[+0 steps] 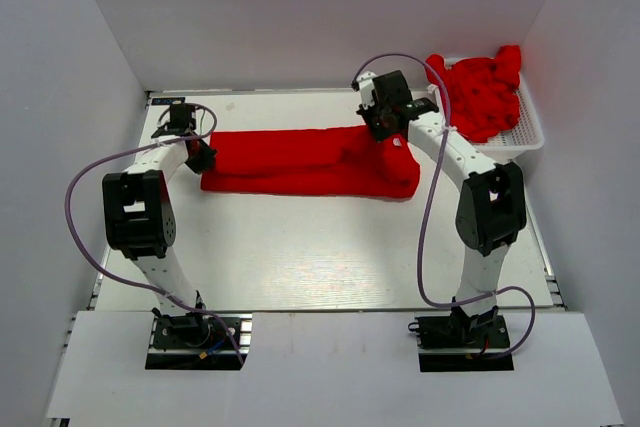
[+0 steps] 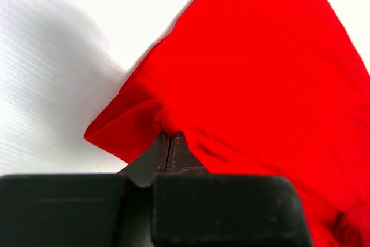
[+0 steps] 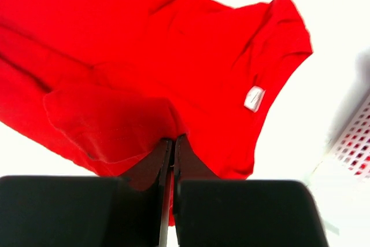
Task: Fold and stack the t-shirts
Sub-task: Fold the other side of the tshirt into a rectangle, then rotate the tshirt 90 degrees
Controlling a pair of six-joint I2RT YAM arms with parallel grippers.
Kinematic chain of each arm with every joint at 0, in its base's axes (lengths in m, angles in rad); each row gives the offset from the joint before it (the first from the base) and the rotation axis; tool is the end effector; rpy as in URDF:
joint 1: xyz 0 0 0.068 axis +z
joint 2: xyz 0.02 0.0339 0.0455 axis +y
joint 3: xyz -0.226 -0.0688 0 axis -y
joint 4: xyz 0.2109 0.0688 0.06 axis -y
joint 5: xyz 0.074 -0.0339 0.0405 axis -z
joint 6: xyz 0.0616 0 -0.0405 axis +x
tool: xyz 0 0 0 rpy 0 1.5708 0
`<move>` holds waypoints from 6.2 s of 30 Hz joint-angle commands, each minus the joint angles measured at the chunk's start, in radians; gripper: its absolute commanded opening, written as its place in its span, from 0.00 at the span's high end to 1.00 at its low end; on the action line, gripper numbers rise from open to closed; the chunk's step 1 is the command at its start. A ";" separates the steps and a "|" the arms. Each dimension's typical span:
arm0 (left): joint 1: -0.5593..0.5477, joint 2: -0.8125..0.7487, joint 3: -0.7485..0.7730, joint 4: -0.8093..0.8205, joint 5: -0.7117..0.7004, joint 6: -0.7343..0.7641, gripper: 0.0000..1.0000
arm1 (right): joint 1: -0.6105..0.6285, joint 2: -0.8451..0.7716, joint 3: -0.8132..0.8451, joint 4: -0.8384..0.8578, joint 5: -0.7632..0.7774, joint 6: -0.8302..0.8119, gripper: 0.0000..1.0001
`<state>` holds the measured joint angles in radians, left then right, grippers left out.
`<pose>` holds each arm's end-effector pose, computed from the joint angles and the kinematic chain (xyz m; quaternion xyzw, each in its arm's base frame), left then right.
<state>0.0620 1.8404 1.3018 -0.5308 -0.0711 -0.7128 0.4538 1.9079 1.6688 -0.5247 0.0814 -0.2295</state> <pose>0.3562 0.0265 0.1559 -0.3739 0.8931 -0.0466 0.2459 0.3722 0.1760 0.2415 -0.2928 0.8712 0.0067 0.3940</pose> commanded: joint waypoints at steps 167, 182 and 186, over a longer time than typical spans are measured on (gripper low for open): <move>-0.200 0.260 0.335 -0.085 -0.047 0.372 0.00 | -0.079 0.198 0.014 -0.001 -0.118 0.446 0.10; -0.267 -0.064 -0.321 -0.112 0.217 0.151 0.00 | -0.073 0.528 0.377 -0.038 -0.190 0.490 0.10; -0.349 -0.223 -0.496 -0.112 0.420 0.136 0.00 | -0.050 0.589 0.463 0.047 -0.339 0.475 0.10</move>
<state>-0.2173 1.6390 0.9390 -0.4911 0.0963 -0.5060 0.3771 2.4382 2.0899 -0.5243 -0.1120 0.2489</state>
